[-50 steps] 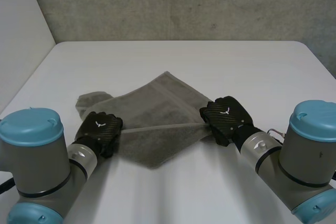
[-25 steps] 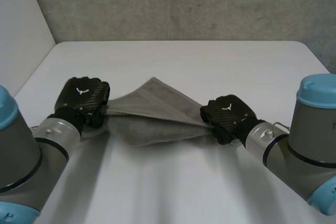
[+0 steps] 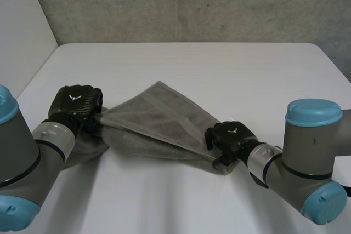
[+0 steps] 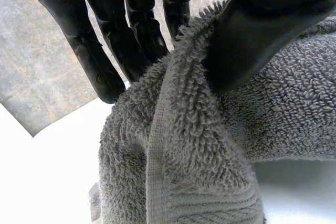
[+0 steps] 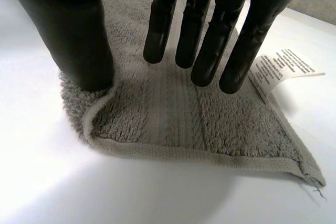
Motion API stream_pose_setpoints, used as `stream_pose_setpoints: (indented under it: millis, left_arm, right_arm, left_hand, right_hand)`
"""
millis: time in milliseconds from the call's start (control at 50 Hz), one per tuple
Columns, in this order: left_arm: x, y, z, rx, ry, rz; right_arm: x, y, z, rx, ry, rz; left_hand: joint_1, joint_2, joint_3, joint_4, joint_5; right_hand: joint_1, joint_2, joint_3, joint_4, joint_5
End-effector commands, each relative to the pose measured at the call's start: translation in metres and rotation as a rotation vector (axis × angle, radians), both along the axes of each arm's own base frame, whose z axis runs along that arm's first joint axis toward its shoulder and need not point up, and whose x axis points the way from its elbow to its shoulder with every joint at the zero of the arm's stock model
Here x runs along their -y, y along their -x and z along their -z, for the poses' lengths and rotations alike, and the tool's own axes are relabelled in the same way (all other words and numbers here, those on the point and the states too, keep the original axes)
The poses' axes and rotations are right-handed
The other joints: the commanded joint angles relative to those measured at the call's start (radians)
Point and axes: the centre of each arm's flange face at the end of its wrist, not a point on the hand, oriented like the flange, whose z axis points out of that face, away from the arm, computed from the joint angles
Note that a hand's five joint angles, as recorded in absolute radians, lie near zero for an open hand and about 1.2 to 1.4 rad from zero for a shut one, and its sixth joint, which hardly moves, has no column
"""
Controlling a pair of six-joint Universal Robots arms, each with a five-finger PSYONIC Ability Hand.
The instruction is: Fold the towel.
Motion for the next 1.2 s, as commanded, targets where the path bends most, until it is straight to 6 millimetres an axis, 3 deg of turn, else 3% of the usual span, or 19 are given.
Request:
stream_pose_setpoints:
  millis: [20, 400, 520, 780, 820, 860, 880, 900, 980, 1020, 1040, 1080, 1100, 1120, 1140, 1160, 1180, 1200]
  left_arm:
    - [0.005, -0.004, -0.001, -0.002, 0.005, -0.019]
    - [0.011, -0.008, 0.001, -0.001, -0.002, -0.038]
    - [0.011, -0.008, 0.001, -0.001, -0.002, -0.038]
    - [0.012, -0.008, 0.0, -0.004, 0.002, -0.041]
    - [0.012, -0.009, 0.0, -0.002, 0.001, -0.043]
    - [0.012, -0.008, 0.0, -0.002, 0.002, -0.043]
    - [0.013, -0.009, 0.0, -0.002, 0.002, -0.044]
    - [0.013, -0.009, 0.0, -0.002, 0.002, -0.044]
    - [0.015, -0.012, 0.001, -0.001, -0.001, -0.055]
    - [0.015, -0.012, 0.001, -0.003, -0.001, -0.054]
    - [0.016, -0.012, 0.001, -0.004, 0.0, -0.055]
    - [0.015, -0.012, 0.001, -0.003, -0.001, -0.055]
    - [0.015, -0.012, 0.001, -0.003, -0.001, -0.055]
    - [0.015, -0.012, 0.001, -0.003, -0.001, -0.055]
    - [0.015, -0.012, 0.002, -0.002, -0.003, -0.054]
    - [0.015, -0.012, 0.002, -0.002, -0.003, -0.054]
    - [0.014, -0.012, 0.003, 0.001, -0.007, -0.052]
    - [0.013, -0.012, 0.004, 0.002, -0.008, -0.05]
  right_arm:
    - [-0.002, -0.001, 0.002, -0.007, -0.008, -0.008]
    - [-0.005, 0.0, -0.005, 0.053, -0.057, 0.036]
    - [-0.016, -0.007, -0.008, 0.082, -0.078, 0.014]
    - [-0.03, -0.023, 0.007, 0.068, -0.095, -0.043]
    - [-0.03, -0.024, 0.007, 0.069, -0.094, -0.047]
    - [-0.029, -0.025, 0.007, 0.071, -0.09, -0.047]
    - [-0.029, -0.025, 0.007, 0.071, -0.09, -0.047]
    - [-0.027, -0.026, 0.004, 0.079, -0.077, -0.046]
    - [-0.019, -0.025, -0.007, 0.1, -0.039, -0.03]
    - [-0.014, -0.023, -0.035, 0.148, 0.032, -0.016]
    - [-0.014, -0.023, -0.035, 0.148, 0.033, -0.016]
    - [0.008, -0.006, -0.068, 0.206, 0.119, 0.059]
    - [0.008, -0.006, -0.069, 0.207, 0.119, 0.06]
    - [0.02, 0.004, -0.084, 0.229, 0.162, 0.099]
    - [0.02, 0.004, -0.084, 0.229, 0.163, 0.1]
    - [0.028, 0.012, -0.103, 0.251, 0.216, 0.128]
    - [0.031, 0.017, -0.12, 0.272, 0.26, 0.138]
    - [0.031, 0.017, -0.12, 0.272, 0.26, 0.139]
  left_hand:
    - [0.094, 0.095, 0.099, 0.047, 0.109]
    - [0.094, 0.095, 0.099, 0.047, 0.109]
    - [0.094, 0.095, 0.099, 0.047, 0.109]
    - [0.094, 0.095, 0.099, 0.047, 0.109]
    - [0.094, 0.095, 0.099, 0.047, 0.109]
    - [0.094, 0.095, 0.099, 0.047, 0.109]
    - [0.094, 0.095, 0.099, 0.047, 0.109]
    - [0.094, 0.095, 0.099, 0.047, 0.109]
    - [0.094, 0.095, 0.099, 0.047, 0.109]
    - [0.094, 0.095, 0.099, 0.047, 0.109]
    - [0.094, 0.095, 0.099, 0.047, 0.109]
    - [0.094, 0.095, 0.099, 0.047, 0.109]
    - [0.01, 0.011, 0.016, -0.037, 0.025]
    - [0.01, 0.01, 0.015, -0.038, 0.025]
    - [-0.165, -0.164, -0.16, -0.212, -0.15]
    - [-0.167, -0.166, -0.161, -0.214, -0.152]
    - [-0.379, -0.378, -0.374, -0.426, -0.364]
    - [-0.561, -0.561, -0.556, -0.608, -0.546]
  right_hand:
    - [-0.037, -0.052, -0.04, -0.044, -0.032]
    - [-0.019, -0.034, -0.023, -0.027, -0.014]
    - [-0.022, -0.037, -0.026, -0.03, -0.017]
    - [-0.01, -0.025, -0.014, -0.018, -0.005]
    - [0.019, 0.004, 0.015, 0.011, 0.024]
    - [0.273, 0.258, 0.269, 0.265, 0.278]
    - [0.274, 0.26, 0.271, 0.267, 0.28]
    - [0.615, 0.6, 0.611, 0.607, 0.62]
    - [0.646, 0.631, 0.643, 0.639, 0.652]
    - [0.646, 0.631, 0.643, 0.639, 0.652]
    - [0.646, 0.631, 0.643, 0.639, 0.652]
    - [0.646, 0.631, 0.643, 0.639, 0.652]
    - [0.646, 0.631, 0.643, 0.639, 0.652]
    - [0.646, 0.631, 0.643, 0.639, 0.652]
    - [0.646, 0.631, 0.643, 0.639, 0.652]
    - [0.646, 0.631, 0.643, 0.639, 0.652]
    - [0.646, 0.631, 0.643, 0.639, 0.652]
    - [0.646, 0.631, 0.643, 0.639, 0.652]
